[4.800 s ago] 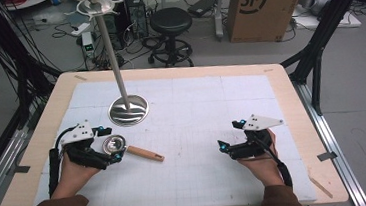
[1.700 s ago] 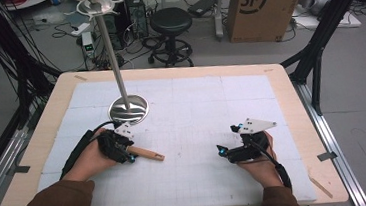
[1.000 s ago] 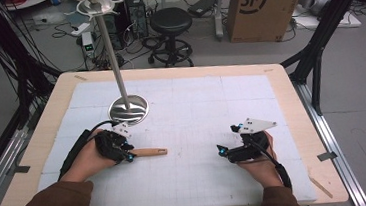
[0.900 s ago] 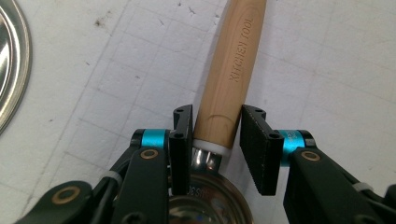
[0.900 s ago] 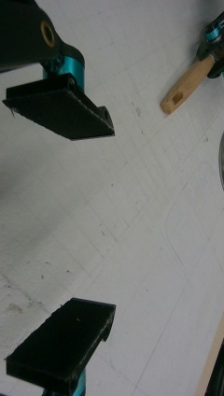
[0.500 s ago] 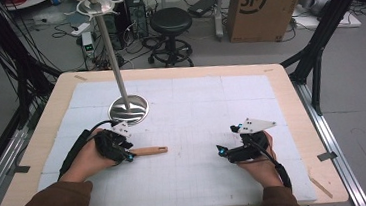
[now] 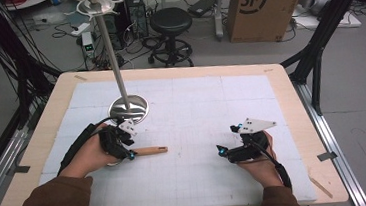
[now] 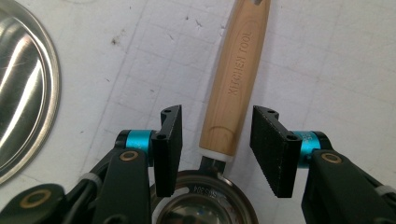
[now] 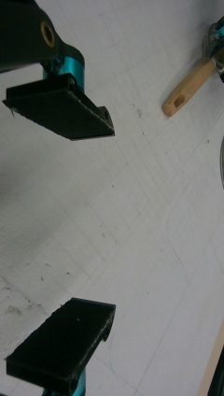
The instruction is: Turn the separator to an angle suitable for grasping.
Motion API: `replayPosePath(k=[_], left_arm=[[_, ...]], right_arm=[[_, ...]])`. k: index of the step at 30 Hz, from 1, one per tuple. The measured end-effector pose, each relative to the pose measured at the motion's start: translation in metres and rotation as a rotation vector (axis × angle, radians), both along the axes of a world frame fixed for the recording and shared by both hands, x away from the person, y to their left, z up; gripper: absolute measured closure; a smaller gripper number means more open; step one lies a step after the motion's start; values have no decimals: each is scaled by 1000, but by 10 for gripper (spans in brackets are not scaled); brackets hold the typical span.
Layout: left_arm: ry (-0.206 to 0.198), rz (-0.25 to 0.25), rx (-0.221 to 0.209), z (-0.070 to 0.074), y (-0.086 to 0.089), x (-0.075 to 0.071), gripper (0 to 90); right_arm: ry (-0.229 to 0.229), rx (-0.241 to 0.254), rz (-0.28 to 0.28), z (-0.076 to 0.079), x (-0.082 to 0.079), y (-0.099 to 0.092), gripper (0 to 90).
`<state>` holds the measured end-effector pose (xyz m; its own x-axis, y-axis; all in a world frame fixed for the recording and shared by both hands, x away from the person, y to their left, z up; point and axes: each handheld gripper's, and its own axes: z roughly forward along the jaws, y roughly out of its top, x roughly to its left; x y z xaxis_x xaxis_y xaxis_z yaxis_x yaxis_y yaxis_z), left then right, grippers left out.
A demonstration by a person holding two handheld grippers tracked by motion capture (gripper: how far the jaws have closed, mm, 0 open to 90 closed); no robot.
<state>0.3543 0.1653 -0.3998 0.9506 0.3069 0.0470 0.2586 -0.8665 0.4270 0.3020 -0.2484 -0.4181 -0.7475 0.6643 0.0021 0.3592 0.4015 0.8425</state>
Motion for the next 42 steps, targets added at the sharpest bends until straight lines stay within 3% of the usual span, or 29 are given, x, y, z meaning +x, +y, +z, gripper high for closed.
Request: replayPosePath(k=[6,13,22,42], left_arm=[[21,-13,88,-10,-4,1,565],[29,-21,111,-13,-7,2,594],[62,-18,100,-15,-7,5,646],[54,2,110,-13,-9,0,690]], right_arm=[[1,0,3,0,0,-1,117],[1,-2,4,0,0,0,132],[-3,-4,10,0,0,0,133],[-3,-2,7,0,-1,-1,133]])
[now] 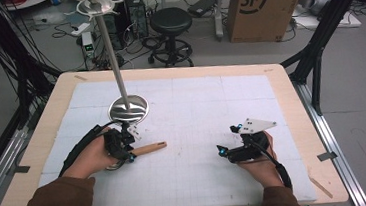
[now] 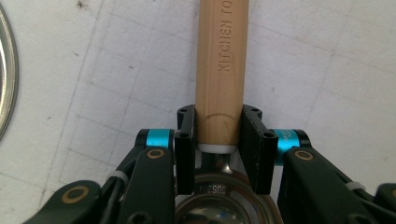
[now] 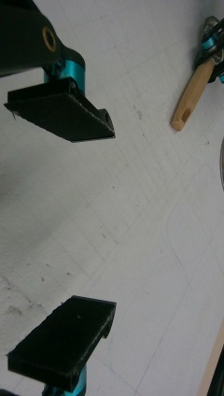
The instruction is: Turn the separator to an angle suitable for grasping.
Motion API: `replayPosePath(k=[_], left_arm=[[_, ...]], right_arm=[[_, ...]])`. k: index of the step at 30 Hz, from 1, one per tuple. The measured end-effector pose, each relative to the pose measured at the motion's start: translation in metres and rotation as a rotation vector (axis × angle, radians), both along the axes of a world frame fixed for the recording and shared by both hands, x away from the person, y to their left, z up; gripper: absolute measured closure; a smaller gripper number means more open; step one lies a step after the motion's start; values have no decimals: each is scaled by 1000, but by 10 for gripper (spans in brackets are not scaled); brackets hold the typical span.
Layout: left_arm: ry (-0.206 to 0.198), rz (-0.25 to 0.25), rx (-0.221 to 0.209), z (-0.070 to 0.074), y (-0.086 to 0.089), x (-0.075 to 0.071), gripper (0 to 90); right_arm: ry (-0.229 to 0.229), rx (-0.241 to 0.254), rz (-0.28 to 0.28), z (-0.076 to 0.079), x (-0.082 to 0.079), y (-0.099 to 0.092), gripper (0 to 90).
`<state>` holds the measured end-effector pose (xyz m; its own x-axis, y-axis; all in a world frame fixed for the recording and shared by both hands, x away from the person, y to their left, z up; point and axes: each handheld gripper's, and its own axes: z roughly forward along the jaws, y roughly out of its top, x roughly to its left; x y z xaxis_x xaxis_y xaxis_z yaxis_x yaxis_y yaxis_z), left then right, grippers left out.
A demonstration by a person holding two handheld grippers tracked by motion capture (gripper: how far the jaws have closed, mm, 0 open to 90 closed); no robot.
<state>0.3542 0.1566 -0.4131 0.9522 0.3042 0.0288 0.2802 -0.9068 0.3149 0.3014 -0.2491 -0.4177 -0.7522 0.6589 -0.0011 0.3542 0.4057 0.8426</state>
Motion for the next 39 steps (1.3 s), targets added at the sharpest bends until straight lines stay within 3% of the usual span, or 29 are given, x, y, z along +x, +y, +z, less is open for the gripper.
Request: replayPosePath(k=[3,6,12,19,32,39], left_arm=[[-6,7,-23,1,3,0,690],[-14,10,-79,6,8,-2,691],[-26,34,-149,14,16,-5,691],[-80,67,-266,25,25,-13,691],[-128,111,-405,33,40,-21,691],[-160,107,-477,41,46,-26,691]], right_arm=[[2,0,-1,0,0,0,133],[2,-1,-1,0,0,0,133],[6,-2,-3,-1,0,1,134],[0,-3,0,-1,0,1,134],[0,-3,0,-1,0,1,134],[0,-2,2,0,-1,1,134]])
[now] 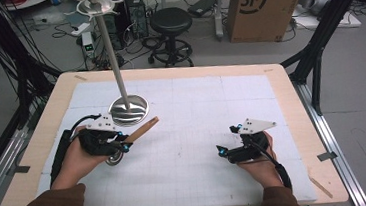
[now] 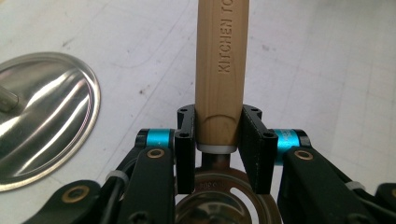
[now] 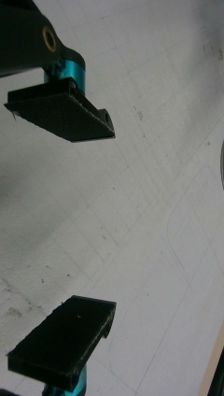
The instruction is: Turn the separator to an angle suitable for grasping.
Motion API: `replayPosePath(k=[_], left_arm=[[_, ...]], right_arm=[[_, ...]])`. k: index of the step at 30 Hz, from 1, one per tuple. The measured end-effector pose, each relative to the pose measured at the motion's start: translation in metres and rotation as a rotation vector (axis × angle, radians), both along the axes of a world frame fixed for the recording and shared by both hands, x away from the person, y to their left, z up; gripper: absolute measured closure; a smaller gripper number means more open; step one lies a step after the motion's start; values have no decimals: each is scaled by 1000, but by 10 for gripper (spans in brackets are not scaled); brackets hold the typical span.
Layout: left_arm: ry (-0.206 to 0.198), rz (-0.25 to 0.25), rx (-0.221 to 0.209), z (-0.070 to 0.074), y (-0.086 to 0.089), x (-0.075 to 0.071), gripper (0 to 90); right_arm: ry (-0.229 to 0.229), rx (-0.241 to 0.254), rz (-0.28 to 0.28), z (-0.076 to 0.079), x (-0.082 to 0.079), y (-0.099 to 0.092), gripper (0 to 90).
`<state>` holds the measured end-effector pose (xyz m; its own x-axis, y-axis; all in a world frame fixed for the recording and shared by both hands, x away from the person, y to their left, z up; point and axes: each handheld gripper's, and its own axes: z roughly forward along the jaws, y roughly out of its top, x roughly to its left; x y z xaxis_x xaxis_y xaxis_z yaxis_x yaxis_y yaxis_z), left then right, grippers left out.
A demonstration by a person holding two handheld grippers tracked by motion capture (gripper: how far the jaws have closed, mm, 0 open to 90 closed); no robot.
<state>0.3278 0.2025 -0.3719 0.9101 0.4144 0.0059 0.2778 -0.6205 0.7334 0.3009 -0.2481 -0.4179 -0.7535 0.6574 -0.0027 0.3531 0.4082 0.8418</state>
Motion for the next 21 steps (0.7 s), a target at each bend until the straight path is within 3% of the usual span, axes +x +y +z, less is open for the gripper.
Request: replayPosePath(k=[6,9,14,21], left_arm=[[-36,22,-78,3,5,-4,690],[-26,23,-131,0,8,-3,691],[-48,40,-156,3,13,-4,690],[-78,55,-230,8,23,-7,690]], right_arm=[[1,-2,1,0,0,1,134],[1,-2,5,0,0,1,134],[-3,7,3,1,-1,0,134],[-6,18,2,3,-2,-2,134]])
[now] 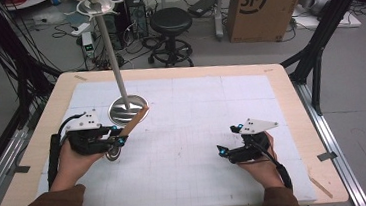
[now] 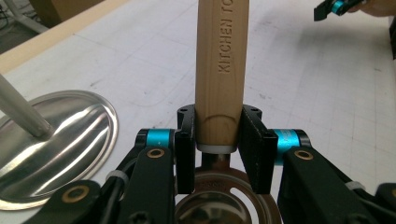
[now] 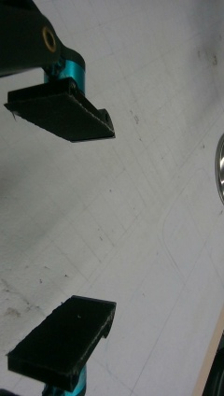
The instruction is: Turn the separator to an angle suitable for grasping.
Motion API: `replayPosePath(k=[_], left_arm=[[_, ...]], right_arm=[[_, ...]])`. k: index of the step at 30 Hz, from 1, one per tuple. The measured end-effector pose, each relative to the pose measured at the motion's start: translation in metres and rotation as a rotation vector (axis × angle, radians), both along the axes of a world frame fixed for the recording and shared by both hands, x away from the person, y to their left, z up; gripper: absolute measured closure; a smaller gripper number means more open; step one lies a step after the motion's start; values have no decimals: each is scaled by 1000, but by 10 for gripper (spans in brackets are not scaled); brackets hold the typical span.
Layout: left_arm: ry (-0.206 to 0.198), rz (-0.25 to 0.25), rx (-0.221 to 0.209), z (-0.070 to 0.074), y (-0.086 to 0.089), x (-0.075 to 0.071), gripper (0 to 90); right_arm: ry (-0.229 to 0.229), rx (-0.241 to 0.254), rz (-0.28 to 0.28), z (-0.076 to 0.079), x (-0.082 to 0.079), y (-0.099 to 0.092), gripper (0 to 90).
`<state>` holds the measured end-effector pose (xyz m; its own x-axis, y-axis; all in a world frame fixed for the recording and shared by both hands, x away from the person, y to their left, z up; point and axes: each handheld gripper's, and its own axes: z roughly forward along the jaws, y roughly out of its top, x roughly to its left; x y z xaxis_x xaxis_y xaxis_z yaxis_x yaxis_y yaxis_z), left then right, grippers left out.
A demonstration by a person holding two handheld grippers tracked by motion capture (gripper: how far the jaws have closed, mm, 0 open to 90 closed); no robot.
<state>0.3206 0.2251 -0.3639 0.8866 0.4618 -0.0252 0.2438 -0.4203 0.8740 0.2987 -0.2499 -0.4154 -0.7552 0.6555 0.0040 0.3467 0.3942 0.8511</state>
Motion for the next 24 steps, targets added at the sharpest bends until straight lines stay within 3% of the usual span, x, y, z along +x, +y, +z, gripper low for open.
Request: replayPosePath(k=[5,8,24], left_arm=[[-21,9,-87,7,7,-3,690],[-44,16,-102,11,9,-5,690],[-78,58,-189,21,23,-7,690]], right_arm=[[-3,-3,3,0,0,0,134],[1,-8,2,-1,0,1,134],[7,-8,-6,-1,0,0,134]])
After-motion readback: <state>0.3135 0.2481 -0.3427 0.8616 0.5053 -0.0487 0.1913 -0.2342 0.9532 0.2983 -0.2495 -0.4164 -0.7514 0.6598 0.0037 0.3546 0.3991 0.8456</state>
